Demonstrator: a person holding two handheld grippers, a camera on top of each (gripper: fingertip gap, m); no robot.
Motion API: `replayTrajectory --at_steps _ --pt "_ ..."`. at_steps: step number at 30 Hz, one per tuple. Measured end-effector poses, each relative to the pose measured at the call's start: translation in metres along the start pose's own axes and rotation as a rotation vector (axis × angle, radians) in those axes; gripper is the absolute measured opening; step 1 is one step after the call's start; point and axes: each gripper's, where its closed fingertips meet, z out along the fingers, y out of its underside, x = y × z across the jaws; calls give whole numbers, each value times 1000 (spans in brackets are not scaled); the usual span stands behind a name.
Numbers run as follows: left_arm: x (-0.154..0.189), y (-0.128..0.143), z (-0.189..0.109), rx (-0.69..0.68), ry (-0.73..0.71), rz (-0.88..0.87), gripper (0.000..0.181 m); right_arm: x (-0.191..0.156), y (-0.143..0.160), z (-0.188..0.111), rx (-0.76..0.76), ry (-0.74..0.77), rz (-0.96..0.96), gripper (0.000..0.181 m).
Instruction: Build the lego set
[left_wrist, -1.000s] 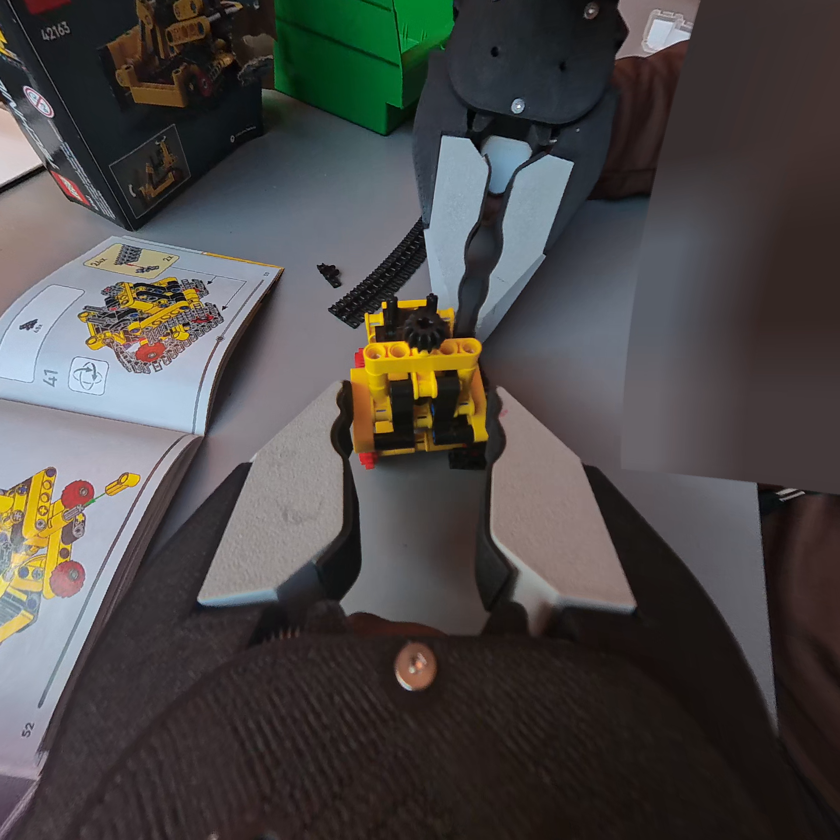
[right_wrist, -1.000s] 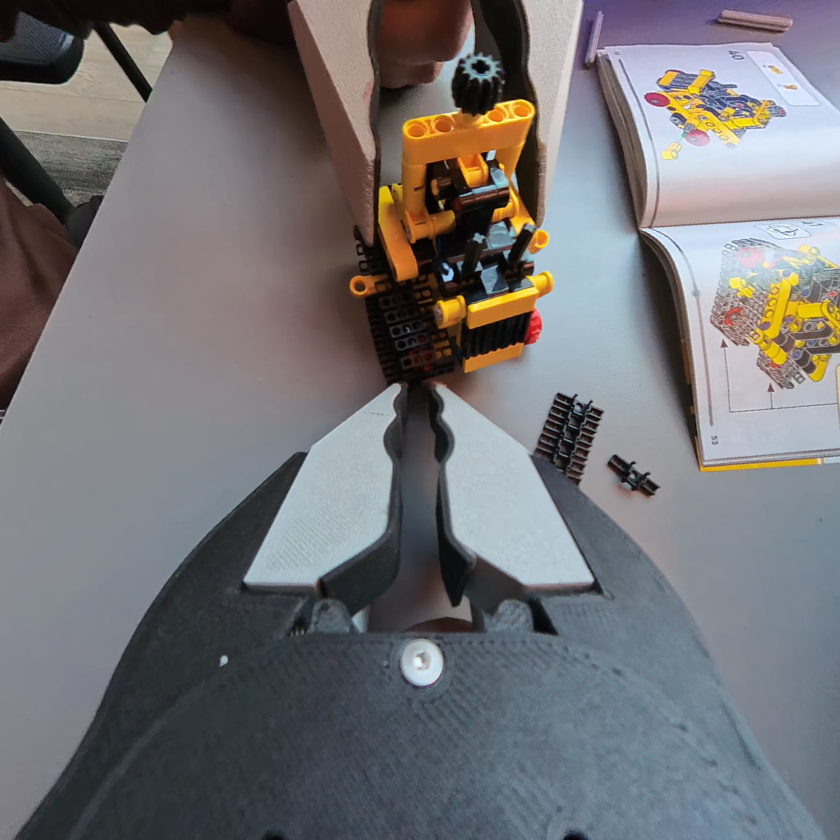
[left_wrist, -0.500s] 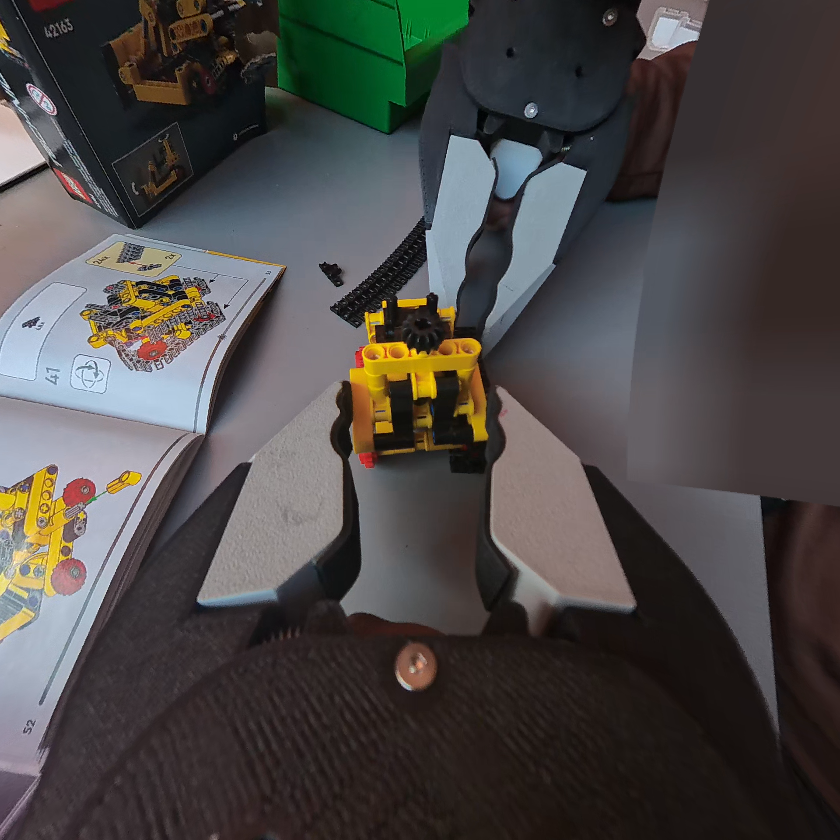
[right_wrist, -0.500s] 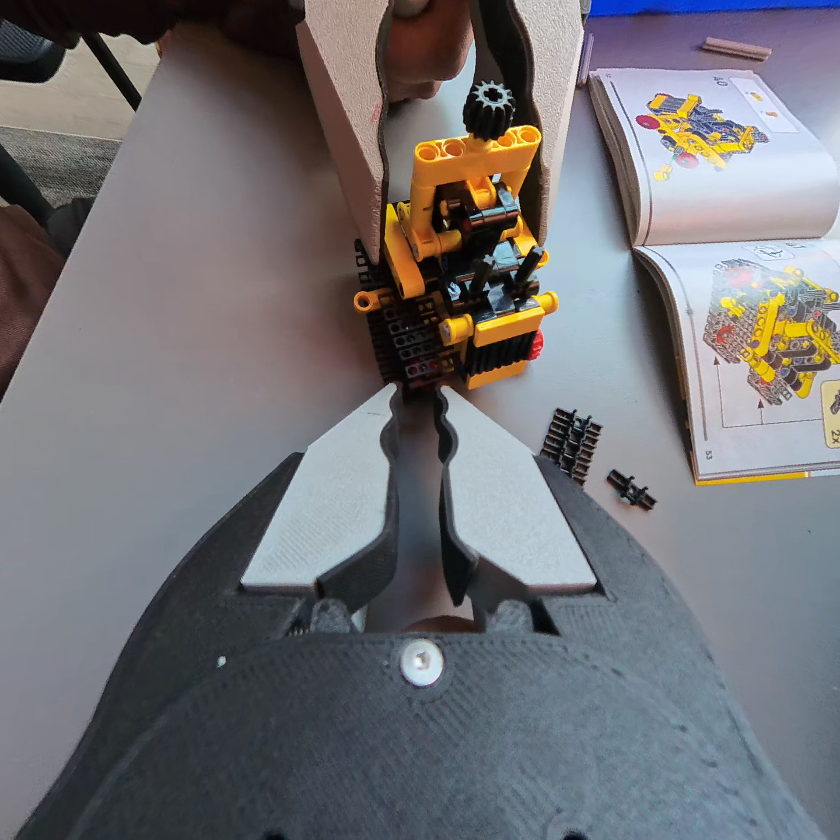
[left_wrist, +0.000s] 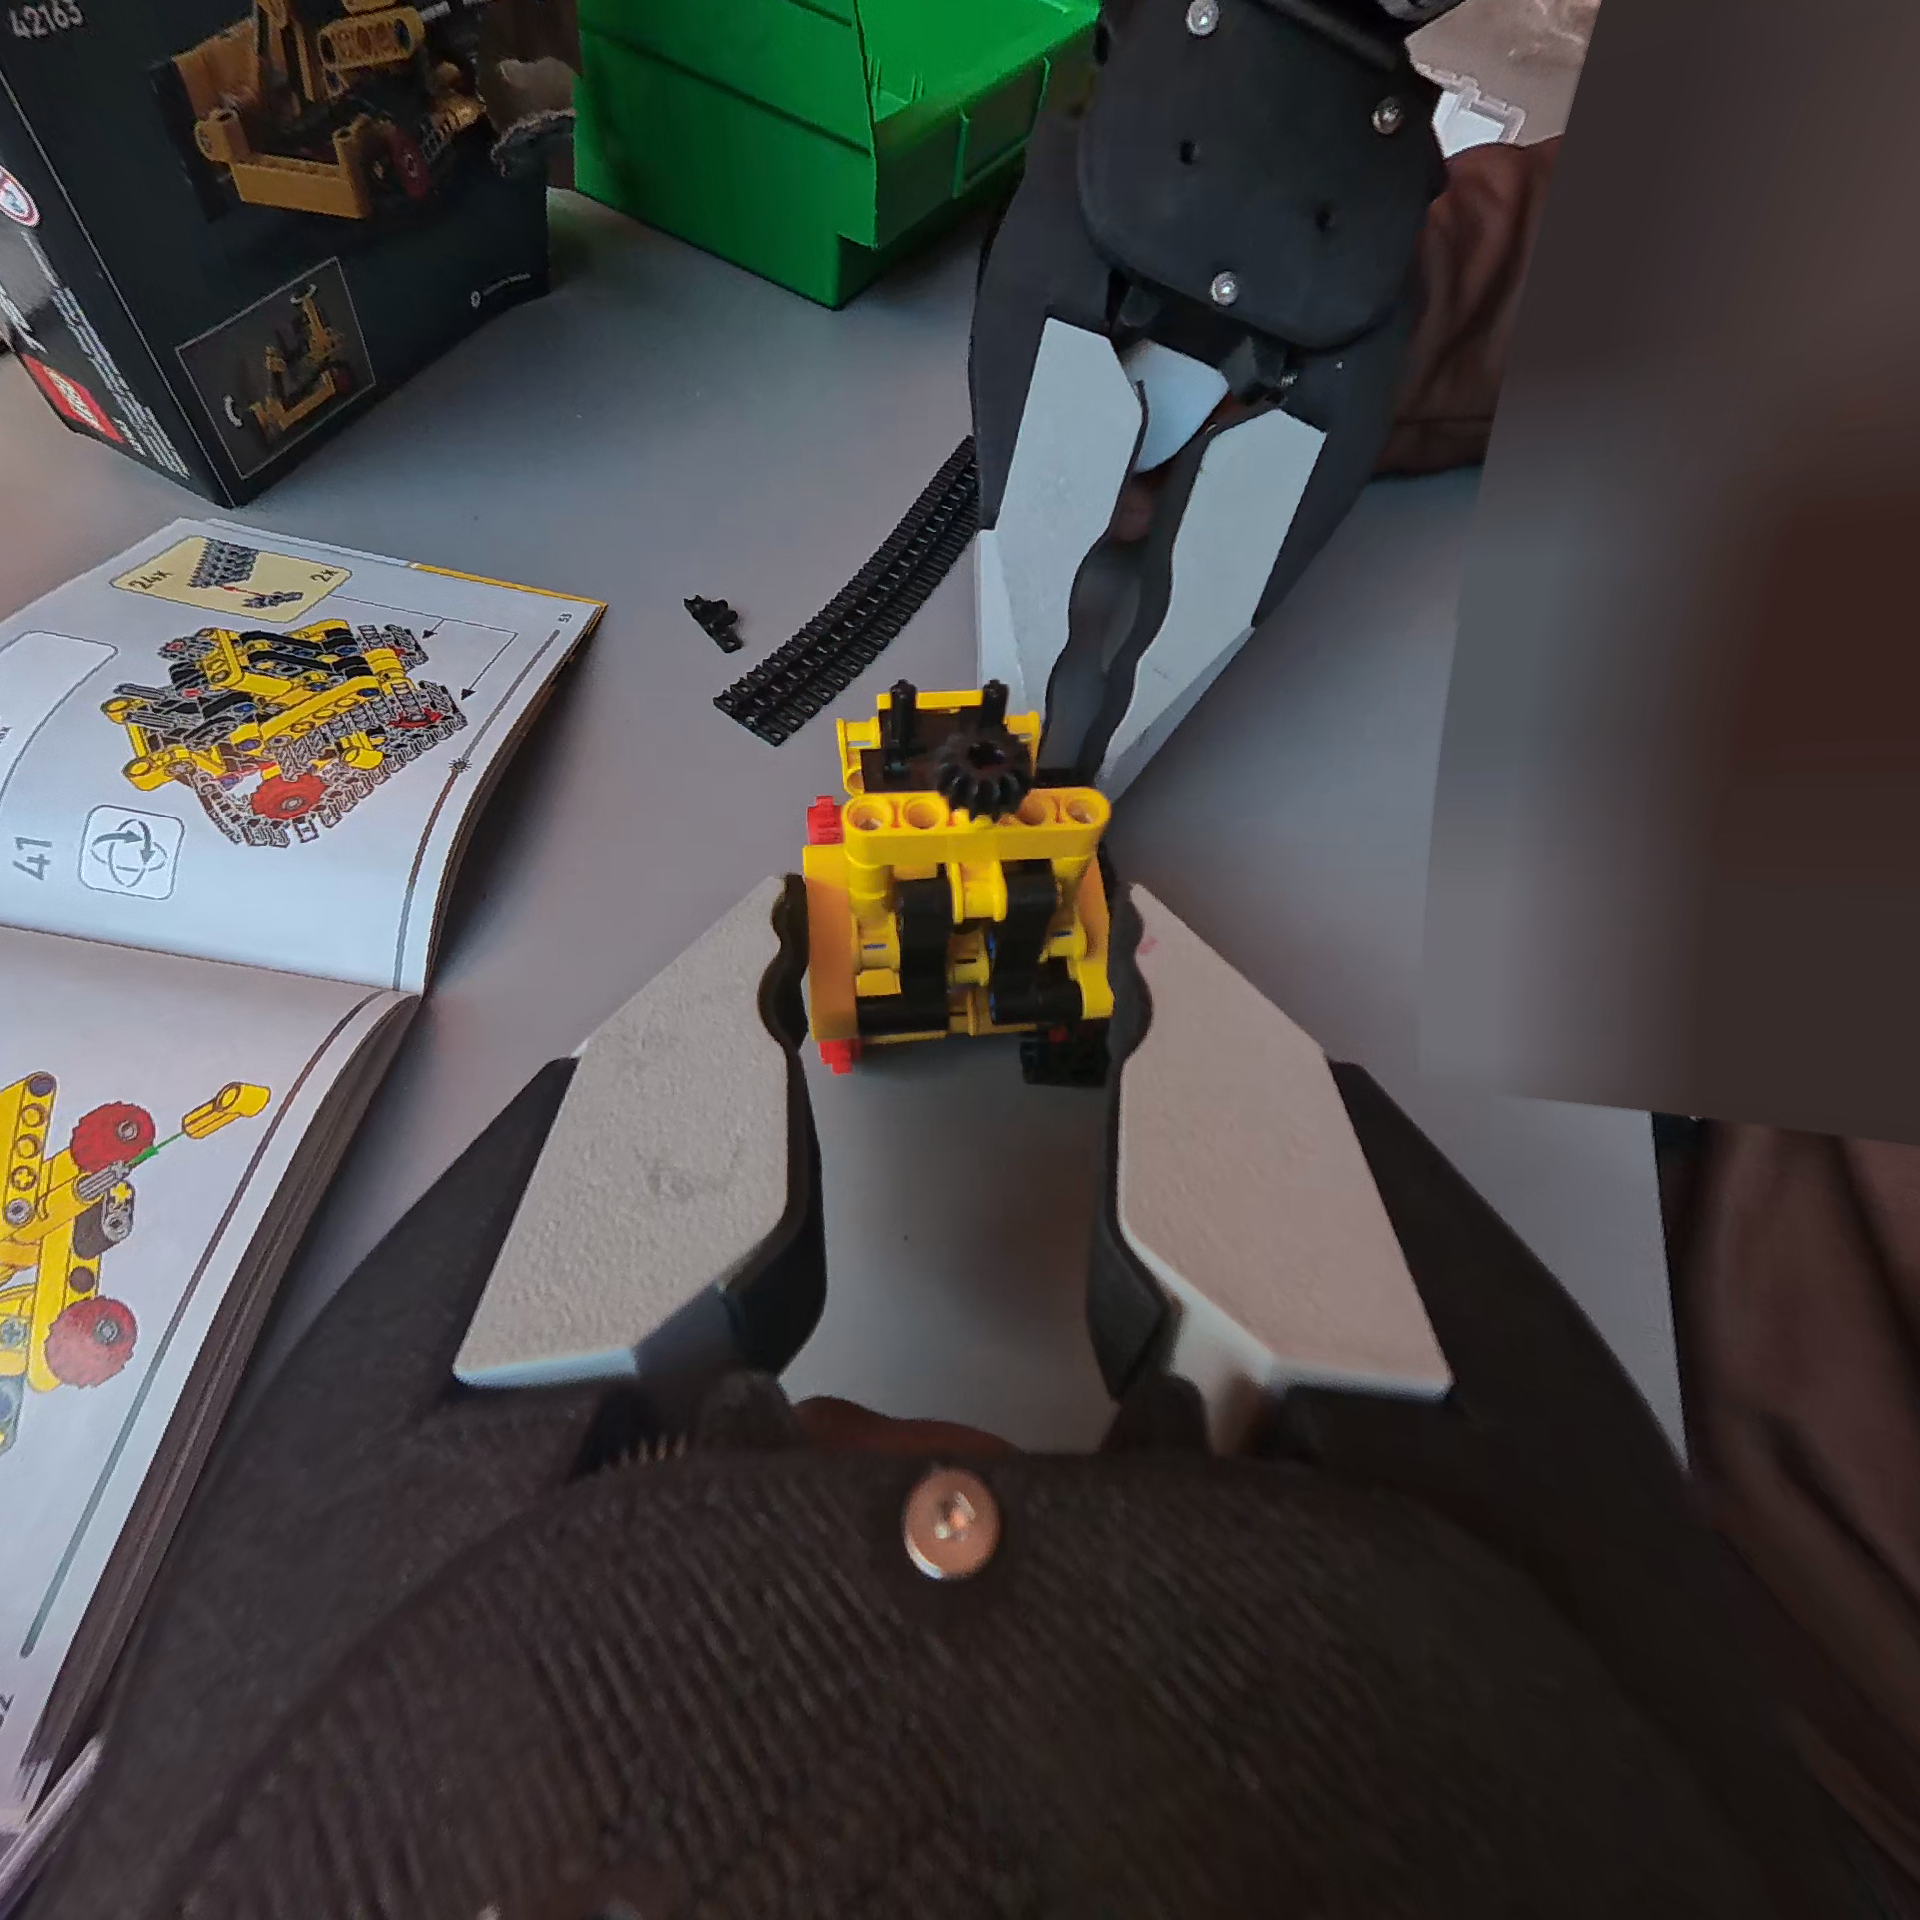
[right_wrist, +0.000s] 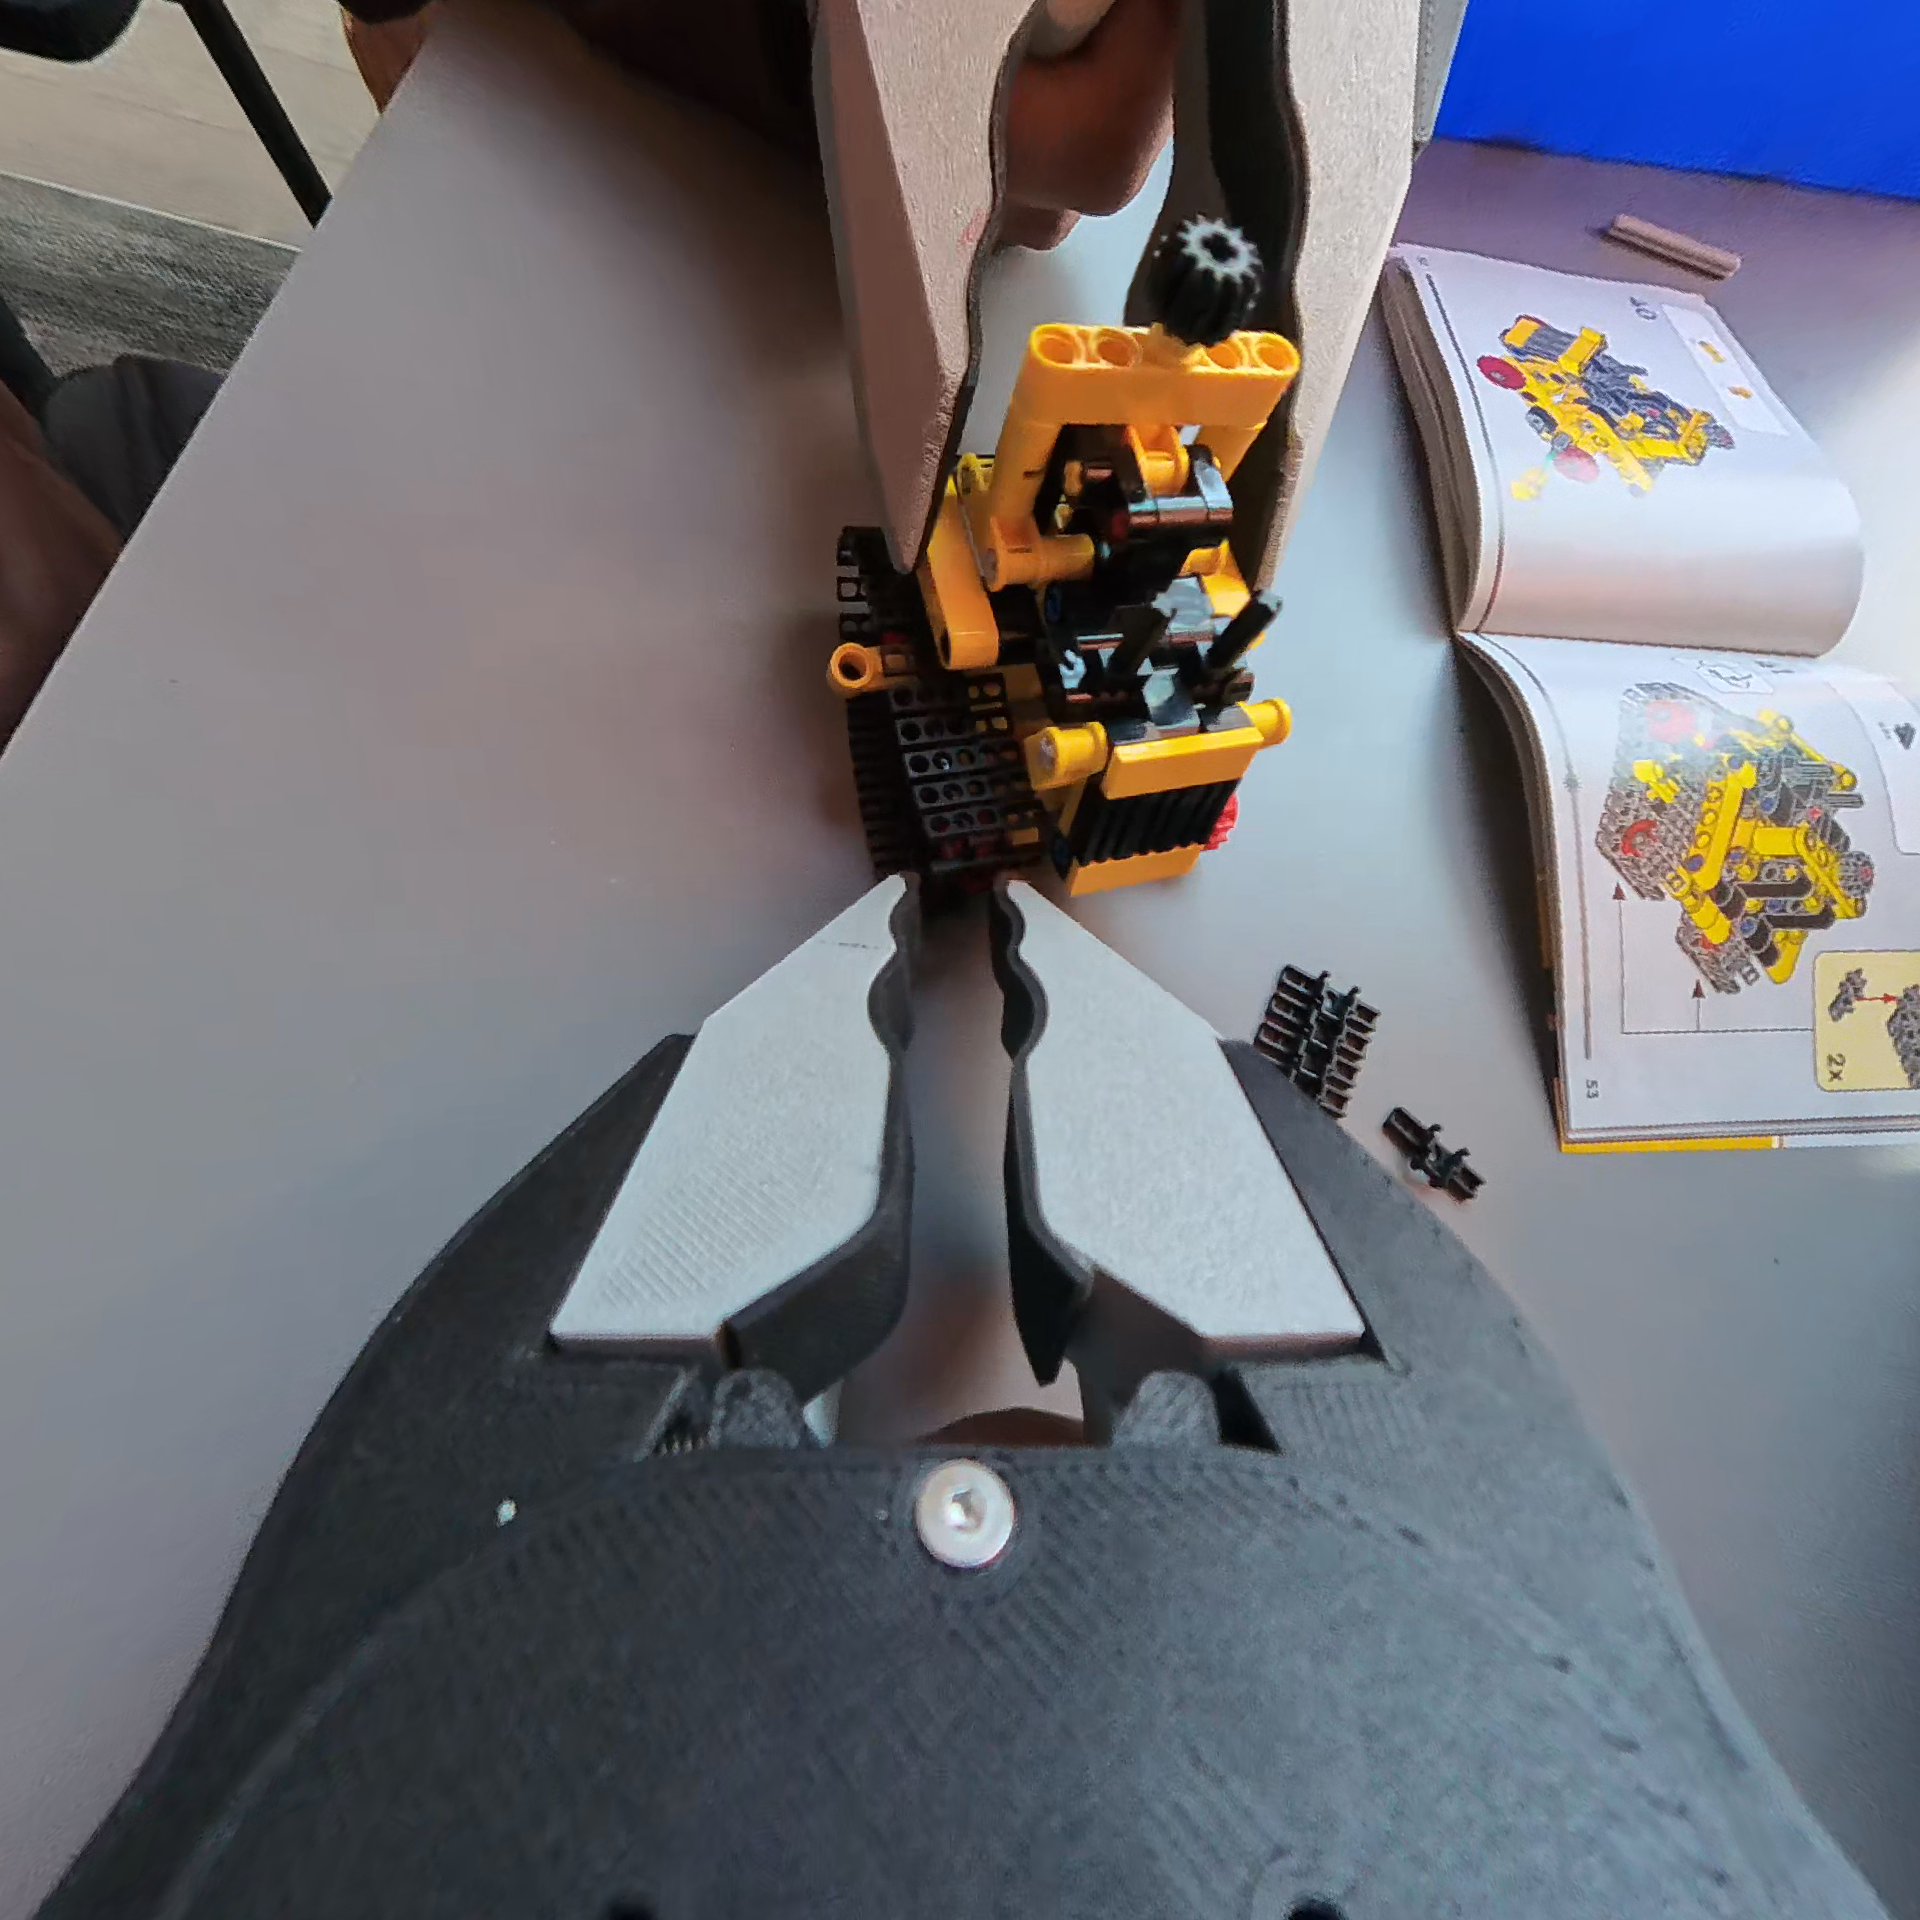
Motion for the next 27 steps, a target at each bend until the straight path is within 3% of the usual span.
replayTrajectory --at_steps 27 --pt "-3 -2 -2 18 16 -55 51 0 -6 -3 45 14 -36 8"
